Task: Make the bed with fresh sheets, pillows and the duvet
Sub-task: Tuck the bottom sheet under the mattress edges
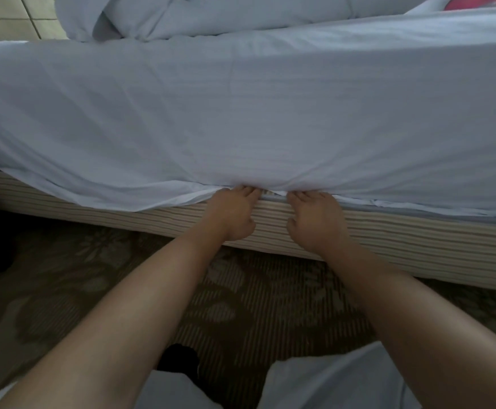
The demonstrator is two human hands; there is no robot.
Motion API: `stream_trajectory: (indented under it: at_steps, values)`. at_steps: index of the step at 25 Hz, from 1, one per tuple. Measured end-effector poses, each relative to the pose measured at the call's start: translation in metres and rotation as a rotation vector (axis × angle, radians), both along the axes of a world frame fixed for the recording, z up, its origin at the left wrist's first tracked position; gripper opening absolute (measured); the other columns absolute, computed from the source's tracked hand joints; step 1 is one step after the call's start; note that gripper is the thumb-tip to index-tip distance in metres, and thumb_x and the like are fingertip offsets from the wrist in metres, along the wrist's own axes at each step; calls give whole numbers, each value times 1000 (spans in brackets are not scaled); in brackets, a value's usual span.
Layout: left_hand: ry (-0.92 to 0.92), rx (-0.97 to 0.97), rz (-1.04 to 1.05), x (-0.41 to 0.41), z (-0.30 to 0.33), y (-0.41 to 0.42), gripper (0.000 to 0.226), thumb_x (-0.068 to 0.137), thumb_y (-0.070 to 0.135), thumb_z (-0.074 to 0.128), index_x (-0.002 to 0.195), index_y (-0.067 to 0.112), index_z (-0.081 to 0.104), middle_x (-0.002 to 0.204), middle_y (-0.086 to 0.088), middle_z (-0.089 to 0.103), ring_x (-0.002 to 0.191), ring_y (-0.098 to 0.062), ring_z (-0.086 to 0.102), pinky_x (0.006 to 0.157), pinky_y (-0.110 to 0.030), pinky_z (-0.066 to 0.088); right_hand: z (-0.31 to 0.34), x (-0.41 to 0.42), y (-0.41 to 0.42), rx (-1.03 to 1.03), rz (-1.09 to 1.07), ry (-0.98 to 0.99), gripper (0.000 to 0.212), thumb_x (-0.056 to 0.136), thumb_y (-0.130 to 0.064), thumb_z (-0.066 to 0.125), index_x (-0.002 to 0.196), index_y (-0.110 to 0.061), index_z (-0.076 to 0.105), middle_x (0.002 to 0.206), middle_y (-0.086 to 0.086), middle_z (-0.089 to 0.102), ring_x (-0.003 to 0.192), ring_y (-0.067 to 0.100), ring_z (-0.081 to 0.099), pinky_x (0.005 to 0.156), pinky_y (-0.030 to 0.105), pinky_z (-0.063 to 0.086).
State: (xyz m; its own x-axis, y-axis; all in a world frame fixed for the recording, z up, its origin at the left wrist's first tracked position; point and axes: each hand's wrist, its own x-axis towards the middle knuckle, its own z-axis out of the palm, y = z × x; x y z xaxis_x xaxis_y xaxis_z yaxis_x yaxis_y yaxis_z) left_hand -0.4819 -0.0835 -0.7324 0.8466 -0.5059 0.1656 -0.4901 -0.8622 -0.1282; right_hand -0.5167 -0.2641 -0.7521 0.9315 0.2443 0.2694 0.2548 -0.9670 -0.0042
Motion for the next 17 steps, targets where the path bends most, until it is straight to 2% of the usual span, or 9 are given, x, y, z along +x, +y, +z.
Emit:
stream_trajectory:
  at_steps: [2, 4, 6, 8, 9, 10, 12, 14, 17]
  values:
    - [-14, 79, 15, 4, 0, 1, 78, 88, 35, 51, 152, 15, 12, 158, -2, 19, 143, -16, 22, 108, -32, 25, -2, 6, -1, -15, 12, -36, 57, 56, -33, 56, 101, -2, 71, 91, 12, 72, 82, 28, 67, 80, 36, 52]
    - [21, 97, 33, 6, 0, 1, 81, 88, 35, 52, 153, 16, 8, 159, -2, 14, 145, -15, 17, 110, -31, 20, -3, 8, 0, 13, 9, -25, 66, 64, -35, 61, 121, -1, 62, 115, 15, 66, 103, 30, 63, 95, 37, 45]
    - [63, 124, 34, -1, 2, 0, 84, 89, 34, 52, 153, 13, 1, 160, -5, 8, 146, -17, 14, 112, -32, 19, -1, -2, 0, -21, -16, 81, 78, 81, -33, 60, 147, -4, 30, 150, 13, 36, 136, 26, 36, 114, 34, 19]
    - [73, 133, 31, -10, 3, 0, 86, 90, 30, 52, 152, 8, -2, 160, -9, 4, 146, -20, 11, 114, -33, 18, -4, -10, -5, -37, 7, 64, 78, 88, -24, 54, 151, -5, 12, 158, 10, 14, 145, 23, 18, 117, 31, 4]
    - [71, 127, 20, -14, 4, -1, 84, 90, 28, 52, 152, 7, -1, 160, -10, 4, 146, -21, 11, 115, -33, 16, -5, -15, -9, -20, 6, 57, 72, 88, -15, 53, 149, -1, 19, 156, 14, 21, 143, 26, 24, 117, 33, 10]
    - [61, 125, -4, -17, 5, -2, 80, 90, 26, 51, 152, 7, 3, 160, -9, 5, 146, -20, 12, 116, -33, 13, -5, -19, -13, 2, 9, 19, 64, 83, -6, 55, 142, 4, 35, 148, 20, 36, 135, 32, 39, 113, 37, 25]
    - [35, 132, -69, -23, 7, -10, 74, 91, 23, 49, 152, 9, 9, 160, -7, 9, 146, -18, 14, 116, -31, 8, -8, -22, -24, 14, -40, -70, 45, 67, 0, 58, 111, 7, 65, 112, 25, 65, 100, 36, 66, 85, 41, 52]
    - [17, 135, -119, -27, 9, -25, 73, 91, 23, 49, 152, 10, 11, 160, -7, 10, 146, -18, 14, 116, -31, 5, -5, -27, -33, -49, -110, -82, 36, 65, -11, 49, 90, 3, 71, 89, 18, 70, 79, 31, 70, 68, 34, 56]
    - [-2, 125, -163, -26, 7, -50, 75, 90, 26, 52, 152, 9, 13, 160, -8, 12, 146, -17, 15, 115, -30, 7, -1, -26, -35, -38, -101, -64, 37, 61, -16, 44, 82, 0, 70, 78, 13, 69, 70, 27, 68, 60, 28, 53]
